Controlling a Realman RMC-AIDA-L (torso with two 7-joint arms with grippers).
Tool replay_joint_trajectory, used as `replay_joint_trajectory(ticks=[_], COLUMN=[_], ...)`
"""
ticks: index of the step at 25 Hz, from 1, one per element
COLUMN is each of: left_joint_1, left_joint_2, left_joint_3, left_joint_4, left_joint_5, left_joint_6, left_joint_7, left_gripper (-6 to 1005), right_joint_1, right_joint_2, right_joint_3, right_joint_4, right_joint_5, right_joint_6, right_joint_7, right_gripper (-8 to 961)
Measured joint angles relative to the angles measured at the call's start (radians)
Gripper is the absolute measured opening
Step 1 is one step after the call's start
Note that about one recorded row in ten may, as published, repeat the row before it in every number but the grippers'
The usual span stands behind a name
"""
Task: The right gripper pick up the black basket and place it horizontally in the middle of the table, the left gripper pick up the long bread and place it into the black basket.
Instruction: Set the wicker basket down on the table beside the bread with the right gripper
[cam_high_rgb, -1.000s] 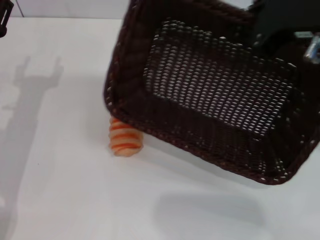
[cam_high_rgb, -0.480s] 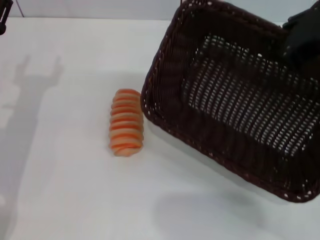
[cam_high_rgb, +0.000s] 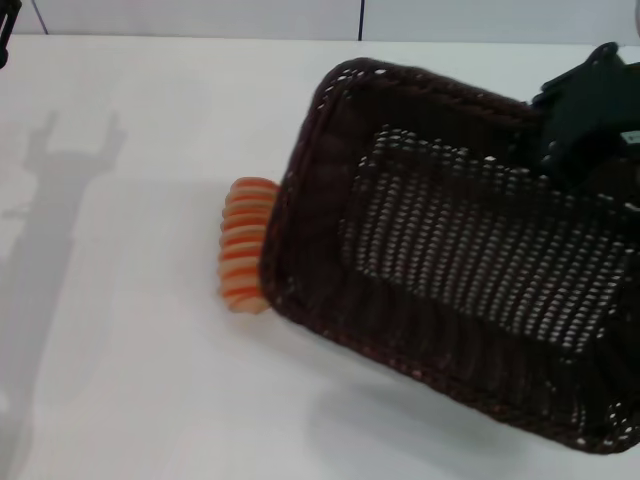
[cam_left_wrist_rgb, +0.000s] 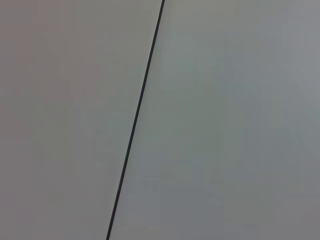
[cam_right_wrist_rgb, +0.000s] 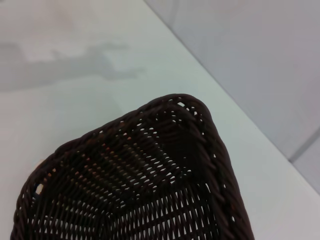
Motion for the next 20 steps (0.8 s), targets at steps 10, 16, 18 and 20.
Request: replay_joint_trajectory(ticks=[10,16,18,20], left_joint_1=[0.001,-0.001,-0.002,-0.002], left_joint_2=[0.000,0.000,0.000,0.000], left_joint_3=[-0.007,-0.011,-0.011,-0.011], left_joint_4=[-0.009,-0.012,-0.012,-0.013], left_joint_5=[0.000,0.000,0.000,0.000], left_joint_6=[0.002,0.002,0.002,0.002], left_joint_7=[0.000,0.000,0.000,0.000], left_gripper=[846,846,846,846], right_joint_1=[0.005,0.005,0.001,-0.003], right_joint_2=[-0.001,-0.001,-0.004,-0.005], right_joint_3=[-0.058,-0.098,-0.124,-0.138], right_joint_4=[0.004,0.010,0.012,0.019], right_joint_5=[0.161,0.227,0.227,0.225], right_joint_6=[0.038,0.071,0.083,0.093], right_joint_7=[-0.037,-0.051,-0.052,-0.052], right_gripper=[159,159,159,159])
